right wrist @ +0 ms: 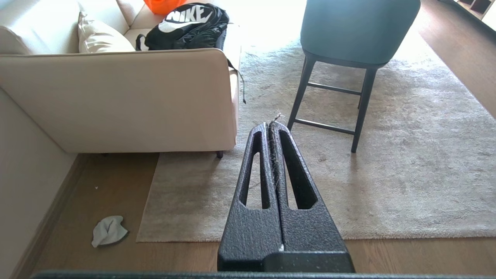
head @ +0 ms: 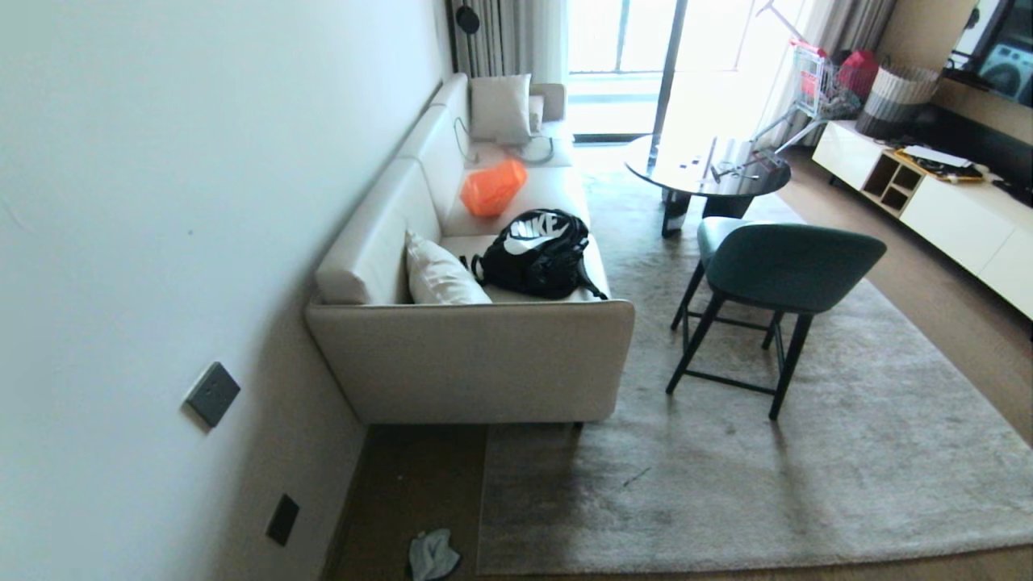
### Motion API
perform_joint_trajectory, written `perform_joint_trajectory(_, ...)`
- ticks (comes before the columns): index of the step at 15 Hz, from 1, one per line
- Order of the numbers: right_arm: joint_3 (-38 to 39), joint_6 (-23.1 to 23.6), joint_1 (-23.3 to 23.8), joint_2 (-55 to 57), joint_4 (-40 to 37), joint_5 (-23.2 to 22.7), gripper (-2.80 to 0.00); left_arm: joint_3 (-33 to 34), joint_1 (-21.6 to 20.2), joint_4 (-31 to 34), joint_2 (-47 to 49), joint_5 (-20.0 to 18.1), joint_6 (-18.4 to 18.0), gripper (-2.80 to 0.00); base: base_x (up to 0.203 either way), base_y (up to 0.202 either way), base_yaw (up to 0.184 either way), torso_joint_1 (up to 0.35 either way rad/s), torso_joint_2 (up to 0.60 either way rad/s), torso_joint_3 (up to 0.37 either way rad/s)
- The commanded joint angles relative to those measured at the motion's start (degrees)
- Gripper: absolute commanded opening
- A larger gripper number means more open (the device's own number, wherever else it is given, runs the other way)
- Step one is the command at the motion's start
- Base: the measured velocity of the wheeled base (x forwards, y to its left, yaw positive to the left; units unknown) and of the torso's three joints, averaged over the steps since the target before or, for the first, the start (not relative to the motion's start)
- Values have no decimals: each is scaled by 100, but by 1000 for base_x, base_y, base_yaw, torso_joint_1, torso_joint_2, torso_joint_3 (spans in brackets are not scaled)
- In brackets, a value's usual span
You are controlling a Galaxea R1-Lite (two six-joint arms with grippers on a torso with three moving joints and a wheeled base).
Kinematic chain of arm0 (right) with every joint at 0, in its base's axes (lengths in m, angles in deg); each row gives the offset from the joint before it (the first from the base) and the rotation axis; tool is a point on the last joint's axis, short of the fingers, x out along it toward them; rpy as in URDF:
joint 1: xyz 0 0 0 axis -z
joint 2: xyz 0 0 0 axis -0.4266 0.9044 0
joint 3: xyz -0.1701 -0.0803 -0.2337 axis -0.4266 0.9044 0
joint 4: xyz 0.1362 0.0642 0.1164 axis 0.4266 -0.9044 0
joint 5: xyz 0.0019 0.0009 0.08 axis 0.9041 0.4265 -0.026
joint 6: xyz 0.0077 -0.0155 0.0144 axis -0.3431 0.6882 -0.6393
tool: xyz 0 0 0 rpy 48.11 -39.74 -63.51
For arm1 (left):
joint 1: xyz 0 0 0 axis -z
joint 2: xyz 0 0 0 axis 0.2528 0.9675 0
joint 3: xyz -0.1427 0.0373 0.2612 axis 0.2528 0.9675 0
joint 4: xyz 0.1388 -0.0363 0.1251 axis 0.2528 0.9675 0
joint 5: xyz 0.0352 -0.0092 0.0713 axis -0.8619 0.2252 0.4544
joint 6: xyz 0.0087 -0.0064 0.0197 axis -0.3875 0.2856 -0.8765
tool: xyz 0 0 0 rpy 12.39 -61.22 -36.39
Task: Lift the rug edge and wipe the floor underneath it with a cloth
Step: Pick up the rag
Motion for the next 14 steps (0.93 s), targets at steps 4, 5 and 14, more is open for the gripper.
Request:
perform_joint_trajectory(4, 0, 0, -2, 9, 2, 4, -280, 5, -1, -1, 0, 1, 0, -280, 0, 0, 0, 0, 0, 0)
perform_joint_trajectory(5, 0, 0, -2, 9, 2, 4, -280, 4, -1, -1, 0, 1, 0, -280, 0, 0, 0, 0, 0, 0)
perform_joint_trajectory(14, 0, 0, -2, 9, 2, 4, -280, 2, -1, -1, 0, 1, 0, -280, 0, 0, 0, -9, 17, 14)
